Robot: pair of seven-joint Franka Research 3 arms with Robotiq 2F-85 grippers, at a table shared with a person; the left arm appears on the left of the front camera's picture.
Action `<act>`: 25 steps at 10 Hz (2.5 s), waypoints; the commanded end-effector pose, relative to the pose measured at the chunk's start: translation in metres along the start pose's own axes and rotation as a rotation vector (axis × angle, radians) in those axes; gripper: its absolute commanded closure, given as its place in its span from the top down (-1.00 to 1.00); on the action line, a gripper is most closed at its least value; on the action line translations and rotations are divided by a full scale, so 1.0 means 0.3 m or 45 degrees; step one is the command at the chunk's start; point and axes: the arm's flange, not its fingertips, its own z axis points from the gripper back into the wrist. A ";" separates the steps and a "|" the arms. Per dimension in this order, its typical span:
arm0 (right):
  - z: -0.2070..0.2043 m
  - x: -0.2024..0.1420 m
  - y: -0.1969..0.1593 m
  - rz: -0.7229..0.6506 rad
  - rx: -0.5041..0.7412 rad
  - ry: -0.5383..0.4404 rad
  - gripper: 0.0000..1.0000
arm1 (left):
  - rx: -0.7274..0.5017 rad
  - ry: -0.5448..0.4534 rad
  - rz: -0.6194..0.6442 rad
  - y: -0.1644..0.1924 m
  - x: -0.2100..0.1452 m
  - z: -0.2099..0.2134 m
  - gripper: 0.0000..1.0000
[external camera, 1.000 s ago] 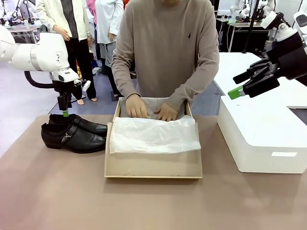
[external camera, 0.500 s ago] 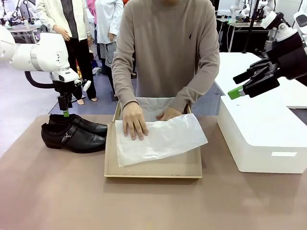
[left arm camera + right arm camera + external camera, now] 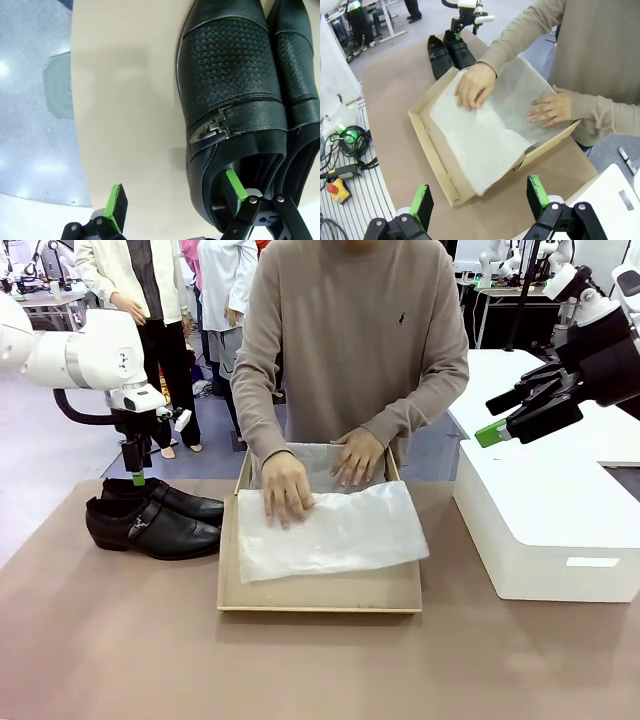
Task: Pack the shoes into the box.
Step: Place one shoe of the Shoes into the Shoes Box.
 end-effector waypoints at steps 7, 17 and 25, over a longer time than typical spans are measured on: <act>-0.004 0.002 -0.010 0.027 0.019 -0.029 1.00 | -0.075 0.032 0.019 0.014 -0.009 -0.061 1.00; -0.004 0.002 -0.010 0.027 0.019 -0.029 1.00 | -0.188 0.007 -0.028 0.022 -0.003 -0.101 -0.54; -0.004 0.002 -0.010 0.027 0.019 -0.029 1.00 | -0.170 0.038 -0.044 0.018 -0.004 -0.091 -1.00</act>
